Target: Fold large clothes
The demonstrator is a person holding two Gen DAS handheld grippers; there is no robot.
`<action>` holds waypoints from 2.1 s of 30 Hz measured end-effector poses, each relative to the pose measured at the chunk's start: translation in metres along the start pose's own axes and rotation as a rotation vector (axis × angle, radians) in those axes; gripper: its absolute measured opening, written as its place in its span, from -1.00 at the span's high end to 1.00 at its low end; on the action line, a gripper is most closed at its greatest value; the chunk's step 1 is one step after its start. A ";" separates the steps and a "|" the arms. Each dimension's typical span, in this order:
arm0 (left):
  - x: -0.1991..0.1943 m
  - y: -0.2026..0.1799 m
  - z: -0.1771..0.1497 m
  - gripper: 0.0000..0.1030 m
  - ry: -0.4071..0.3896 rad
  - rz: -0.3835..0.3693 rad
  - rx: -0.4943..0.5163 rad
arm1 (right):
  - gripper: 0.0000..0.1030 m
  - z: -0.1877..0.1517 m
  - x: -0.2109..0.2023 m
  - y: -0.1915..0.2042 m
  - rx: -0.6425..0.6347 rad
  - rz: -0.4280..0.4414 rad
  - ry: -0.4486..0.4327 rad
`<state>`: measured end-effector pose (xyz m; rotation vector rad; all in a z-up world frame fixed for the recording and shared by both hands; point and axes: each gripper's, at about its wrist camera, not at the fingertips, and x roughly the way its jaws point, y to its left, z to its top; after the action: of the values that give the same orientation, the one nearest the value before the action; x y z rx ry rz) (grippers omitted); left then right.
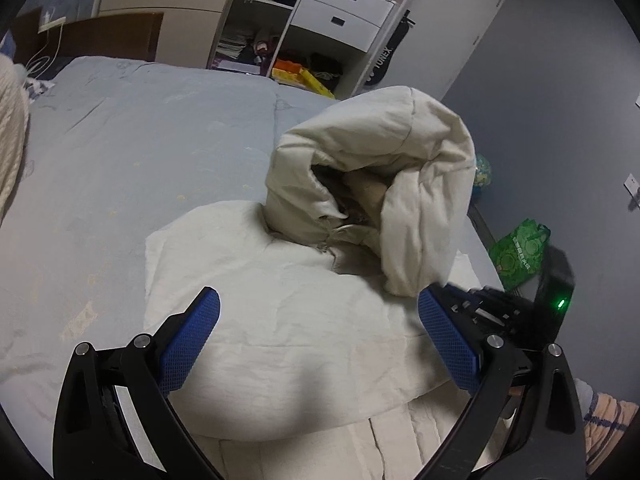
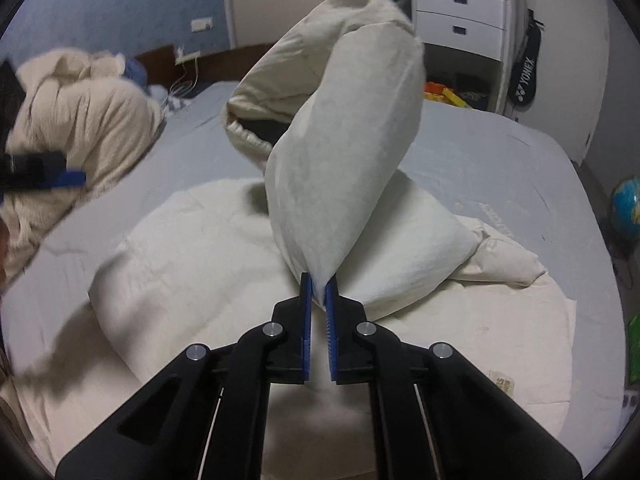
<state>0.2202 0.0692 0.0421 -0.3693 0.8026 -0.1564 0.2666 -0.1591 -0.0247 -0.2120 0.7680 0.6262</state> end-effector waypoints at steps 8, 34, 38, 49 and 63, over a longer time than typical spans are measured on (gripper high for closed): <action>-0.010 -0.012 0.004 -0.86 -0.026 -0.059 -0.019 | 0.93 -0.034 0.006 0.009 -0.058 -0.015 0.031; 0.139 -0.096 0.104 -0.86 0.145 -0.021 -0.039 | 1.00 -0.069 -0.010 -0.039 0.219 0.171 -0.054; 0.124 -0.060 0.077 -0.86 0.157 0.010 -0.060 | 1.00 -0.055 -0.015 -0.069 0.322 0.209 -0.083; 0.088 0.043 0.008 -0.86 0.187 0.075 -0.245 | -0.41 0.050 0.031 -0.184 0.520 0.271 -0.118; 0.084 0.041 0.045 -0.86 0.142 -0.008 -0.217 | -0.46 0.166 0.202 -0.269 0.843 0.220 0.051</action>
<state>0.3106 0.0958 -0.0017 -0.5713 0.9618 -0.1041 0.6352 -0.2173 -0.0612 0.6380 1.0493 0.4568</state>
